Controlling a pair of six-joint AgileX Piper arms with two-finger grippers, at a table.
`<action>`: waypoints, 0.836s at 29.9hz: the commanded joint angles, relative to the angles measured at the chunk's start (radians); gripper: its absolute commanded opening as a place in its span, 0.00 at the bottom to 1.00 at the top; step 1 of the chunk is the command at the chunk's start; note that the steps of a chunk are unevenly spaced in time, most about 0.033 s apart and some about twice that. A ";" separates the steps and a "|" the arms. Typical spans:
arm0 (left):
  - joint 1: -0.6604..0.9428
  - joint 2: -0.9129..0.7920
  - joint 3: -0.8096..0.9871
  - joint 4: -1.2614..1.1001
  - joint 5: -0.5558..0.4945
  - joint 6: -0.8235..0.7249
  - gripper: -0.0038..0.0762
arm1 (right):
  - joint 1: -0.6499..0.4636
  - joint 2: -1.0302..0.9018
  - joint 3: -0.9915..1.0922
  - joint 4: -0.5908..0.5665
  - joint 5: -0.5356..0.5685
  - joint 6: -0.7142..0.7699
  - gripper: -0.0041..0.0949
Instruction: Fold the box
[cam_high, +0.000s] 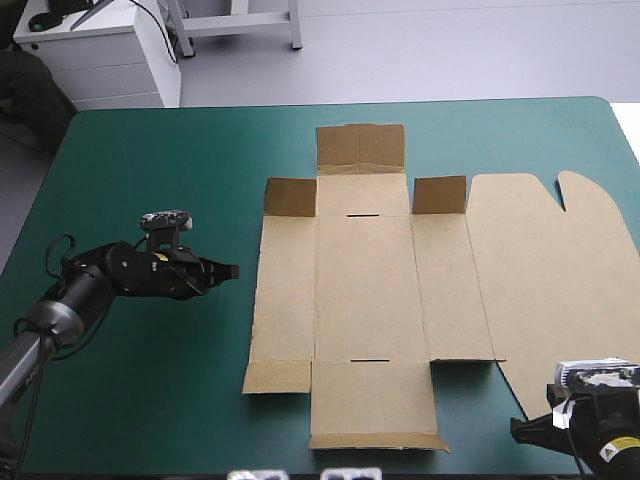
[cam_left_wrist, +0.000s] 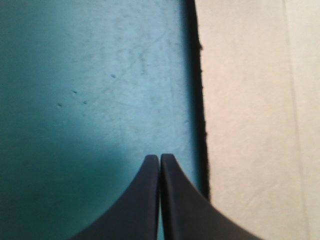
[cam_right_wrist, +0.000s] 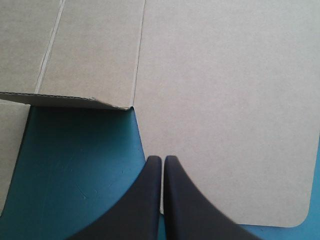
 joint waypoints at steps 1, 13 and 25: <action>0.107 -0.003 -0.032 -0.360 0.071 0.279 0.04 | 0.004 0.011 -0.024 0.012 -0.055 -0.001 0.04; 0.208 0.031 -0.032 -0.452 0.260 0.453 0.04 | 0.004 0.011 -0.024 0.012 -0.055 -0.001 0.04; 0.208 0.031 0.013 -0.414 0.287 0.377 0.68 | 0.004 0.011 -0.024 0.012 -0.055 -0.001 0.04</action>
